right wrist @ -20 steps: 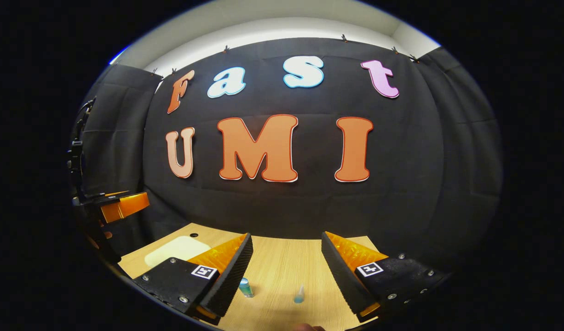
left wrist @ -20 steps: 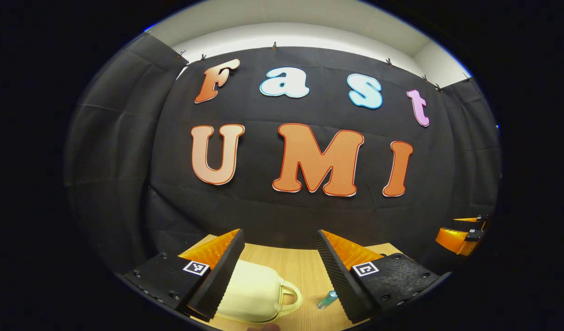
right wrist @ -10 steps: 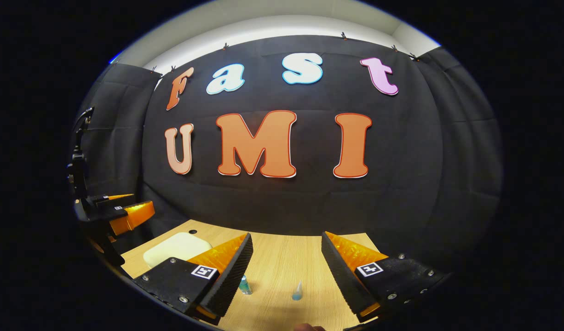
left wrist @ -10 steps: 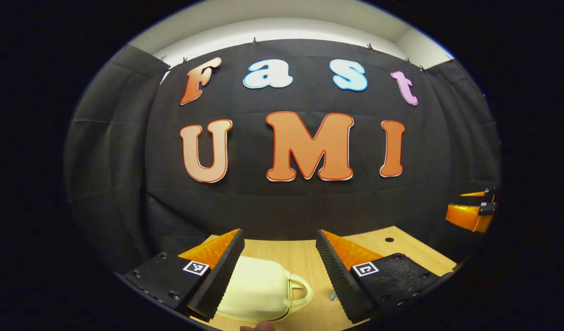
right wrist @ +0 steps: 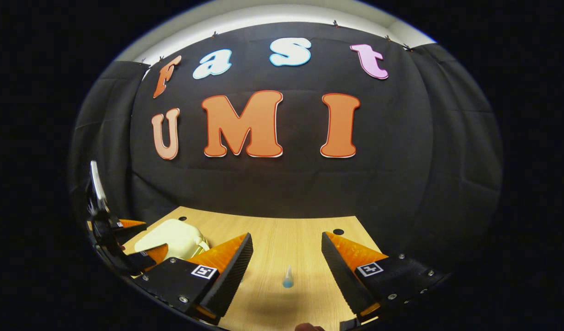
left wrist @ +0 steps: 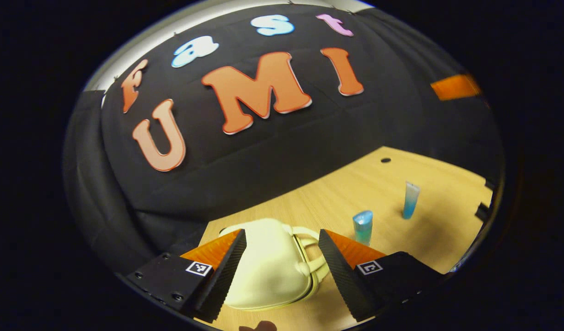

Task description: First open the suitcase, pack the skin care products into it, and then close the suitcase.

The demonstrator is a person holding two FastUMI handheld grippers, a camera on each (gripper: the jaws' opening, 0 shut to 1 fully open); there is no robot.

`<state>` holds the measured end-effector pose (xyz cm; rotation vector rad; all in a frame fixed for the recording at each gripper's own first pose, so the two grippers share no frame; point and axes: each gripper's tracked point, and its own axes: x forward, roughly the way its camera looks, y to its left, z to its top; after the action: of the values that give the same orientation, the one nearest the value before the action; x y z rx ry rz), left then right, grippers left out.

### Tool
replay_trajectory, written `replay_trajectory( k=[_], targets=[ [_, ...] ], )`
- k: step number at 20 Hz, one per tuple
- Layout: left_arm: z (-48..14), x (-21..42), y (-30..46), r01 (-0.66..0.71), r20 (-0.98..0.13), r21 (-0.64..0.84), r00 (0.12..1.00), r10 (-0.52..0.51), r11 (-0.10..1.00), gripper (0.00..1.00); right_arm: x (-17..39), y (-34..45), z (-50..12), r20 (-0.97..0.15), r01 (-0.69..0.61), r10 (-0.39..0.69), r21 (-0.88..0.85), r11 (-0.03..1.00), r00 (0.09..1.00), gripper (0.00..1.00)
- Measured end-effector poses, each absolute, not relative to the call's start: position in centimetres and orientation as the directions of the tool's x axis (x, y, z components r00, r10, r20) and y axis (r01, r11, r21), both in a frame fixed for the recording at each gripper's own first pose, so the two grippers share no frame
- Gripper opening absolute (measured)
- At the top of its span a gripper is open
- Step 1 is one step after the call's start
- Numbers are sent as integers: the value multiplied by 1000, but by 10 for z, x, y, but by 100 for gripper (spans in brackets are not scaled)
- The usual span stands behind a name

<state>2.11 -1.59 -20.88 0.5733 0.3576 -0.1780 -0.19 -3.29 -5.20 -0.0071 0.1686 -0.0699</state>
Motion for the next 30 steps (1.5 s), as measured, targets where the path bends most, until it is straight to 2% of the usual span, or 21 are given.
replay_trajectory(
  k=[3, 8, 13, 19, 22, 23, 26, 27, 28, 30],
  targets=[
    [-253, 19, -24, 359, -460, 557, 884, -82, 749, 98, -1, -42, -66, -200, 88, -88, -9, 996, 976, 95],
    [-316, 33, -22, 471, -574, 648, 819, -22, 598, 98, 4, -61, -98, -273, 123, -106, 44, 991, 956, 95],
    [-345, 58, -20, 508, -587, 730, 808, 40, 456, 99, 6, -89, -111, -301, 184, -155, 69, 981, 941, 95],
    [-352, 82, -22, 530, -598, 750, 799, 65, 396, 98, 9, -112, -119, -323, 241, -202, 84, 967, 925, 95],
    [-371, 72, -26, 576, -666, 689, 743, 69, 441, 53, 11, -113, -120, -331, 244, -204, 85, 966, 921, 95],
    [-372, 71, -29, 596, -681, 677, 730, 60, 431, 34, 12, -112, -119, -331, 241, -200, 85, 967, 922, 95],
    [-364, 69, -33, 614, -704, 658, 707, 67, 435, 18, 15, -109, -118, -331, 222, -180, 93, 971, 926, 95],
    [-367, 75, -33, 603, -700, 662, 710, 78, 445, 18, 16, -106, -117, -330, 208, -166, 95, 973, 929, 95],
    [-364, 74, -31, 598, -696, 674, 710, 104, 434, 13, 17, -104, -116, -327, 195, -154, 94, 976, 932, 95],
    [-356, 77, -32, 583, -675, 707, 724, 139, 400, 13, 20, -103, -115, -316, 173, -140, 80, 982, 938, 95]
  ],
)
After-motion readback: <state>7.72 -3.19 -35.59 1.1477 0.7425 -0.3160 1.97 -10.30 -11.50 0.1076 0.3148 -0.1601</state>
